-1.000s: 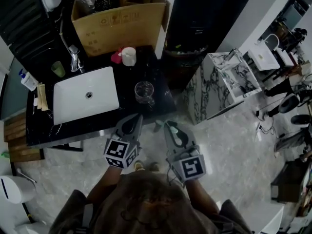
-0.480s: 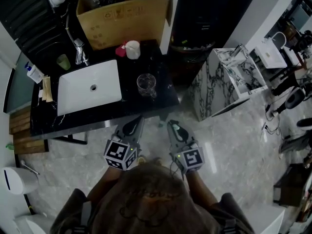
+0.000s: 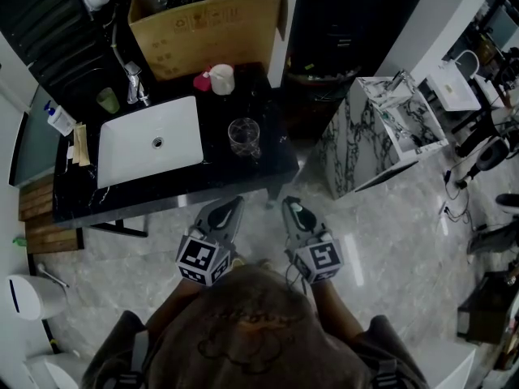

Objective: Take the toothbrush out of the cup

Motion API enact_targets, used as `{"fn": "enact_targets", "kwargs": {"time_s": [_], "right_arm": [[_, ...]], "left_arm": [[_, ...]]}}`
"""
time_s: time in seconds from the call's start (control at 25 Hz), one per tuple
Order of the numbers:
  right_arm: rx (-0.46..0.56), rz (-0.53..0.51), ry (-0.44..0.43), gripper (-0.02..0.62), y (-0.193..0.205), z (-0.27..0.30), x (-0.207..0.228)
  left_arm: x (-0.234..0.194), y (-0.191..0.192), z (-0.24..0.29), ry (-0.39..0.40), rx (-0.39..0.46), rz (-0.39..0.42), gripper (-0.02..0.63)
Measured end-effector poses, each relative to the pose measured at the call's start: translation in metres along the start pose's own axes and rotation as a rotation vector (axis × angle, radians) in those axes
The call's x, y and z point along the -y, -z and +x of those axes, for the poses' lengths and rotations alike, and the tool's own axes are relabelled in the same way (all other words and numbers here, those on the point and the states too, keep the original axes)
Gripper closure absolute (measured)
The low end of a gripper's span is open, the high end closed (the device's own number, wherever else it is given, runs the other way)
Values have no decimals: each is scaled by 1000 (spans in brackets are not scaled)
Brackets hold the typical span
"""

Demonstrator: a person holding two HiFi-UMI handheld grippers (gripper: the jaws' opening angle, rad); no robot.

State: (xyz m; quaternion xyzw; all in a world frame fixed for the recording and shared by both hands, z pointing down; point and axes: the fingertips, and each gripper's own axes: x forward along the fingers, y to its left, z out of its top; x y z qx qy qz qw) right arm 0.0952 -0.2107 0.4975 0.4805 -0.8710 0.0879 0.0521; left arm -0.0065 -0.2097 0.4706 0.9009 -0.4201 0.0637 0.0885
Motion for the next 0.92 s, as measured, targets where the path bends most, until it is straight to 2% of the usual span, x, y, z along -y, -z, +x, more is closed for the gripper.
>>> {"fn": "enact_targets", "kwargs": {"time_s": [0.44,0.92], "right_arm": [[39,-7,-16,568,-16,3,-11],[32,-3,-10,568,-15,4,-10]], "left_arm": [[-6,5,-5,-10,-16,-15,604],[-10,8,-4,-26,-30,-20,604]]}}
